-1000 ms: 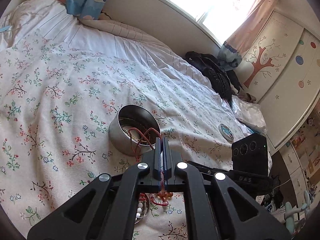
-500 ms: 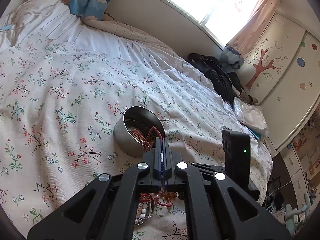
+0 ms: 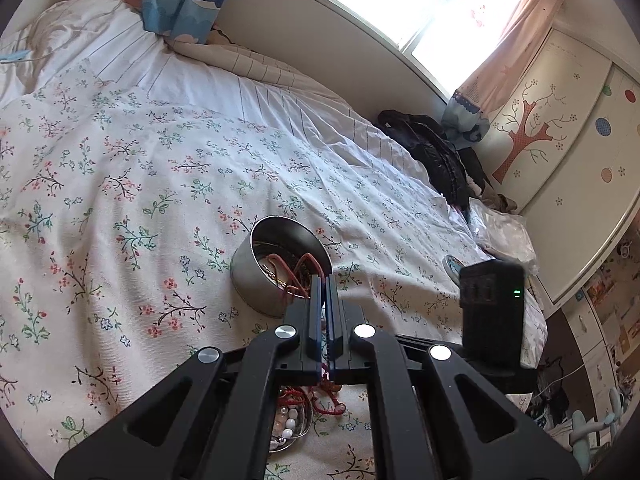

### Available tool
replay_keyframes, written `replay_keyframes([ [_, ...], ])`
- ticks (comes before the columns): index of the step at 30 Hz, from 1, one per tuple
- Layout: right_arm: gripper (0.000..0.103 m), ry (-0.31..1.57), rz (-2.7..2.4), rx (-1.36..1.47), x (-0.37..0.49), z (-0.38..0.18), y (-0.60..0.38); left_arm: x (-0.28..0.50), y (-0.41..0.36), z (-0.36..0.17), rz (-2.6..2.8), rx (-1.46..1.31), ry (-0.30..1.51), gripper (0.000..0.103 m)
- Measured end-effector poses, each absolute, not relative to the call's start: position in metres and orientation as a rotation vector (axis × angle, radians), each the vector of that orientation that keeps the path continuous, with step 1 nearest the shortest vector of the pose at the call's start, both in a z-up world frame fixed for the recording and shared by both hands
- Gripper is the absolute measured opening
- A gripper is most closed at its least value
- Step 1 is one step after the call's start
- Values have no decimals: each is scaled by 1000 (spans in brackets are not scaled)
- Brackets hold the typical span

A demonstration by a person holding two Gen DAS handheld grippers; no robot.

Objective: Organize jewelry
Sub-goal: 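Lift the amber bead bracelet with the right gripper toward the silver tin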

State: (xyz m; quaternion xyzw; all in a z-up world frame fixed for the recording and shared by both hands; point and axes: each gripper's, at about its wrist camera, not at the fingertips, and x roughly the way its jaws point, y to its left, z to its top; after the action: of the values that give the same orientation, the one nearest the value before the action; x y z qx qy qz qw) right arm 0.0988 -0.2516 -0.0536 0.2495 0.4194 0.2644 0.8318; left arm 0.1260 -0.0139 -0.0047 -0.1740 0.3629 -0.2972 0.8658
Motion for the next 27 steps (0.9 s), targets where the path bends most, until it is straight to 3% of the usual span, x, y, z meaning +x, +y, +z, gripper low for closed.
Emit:
replay_keyframes([
  [8,12,682,708,759,73,-29,-280,125,-17,-5,-629,-362,767,2],
  [27,12,550,712,944,103,-12,-289,141,-39,7,-677,-387,736,2],
])
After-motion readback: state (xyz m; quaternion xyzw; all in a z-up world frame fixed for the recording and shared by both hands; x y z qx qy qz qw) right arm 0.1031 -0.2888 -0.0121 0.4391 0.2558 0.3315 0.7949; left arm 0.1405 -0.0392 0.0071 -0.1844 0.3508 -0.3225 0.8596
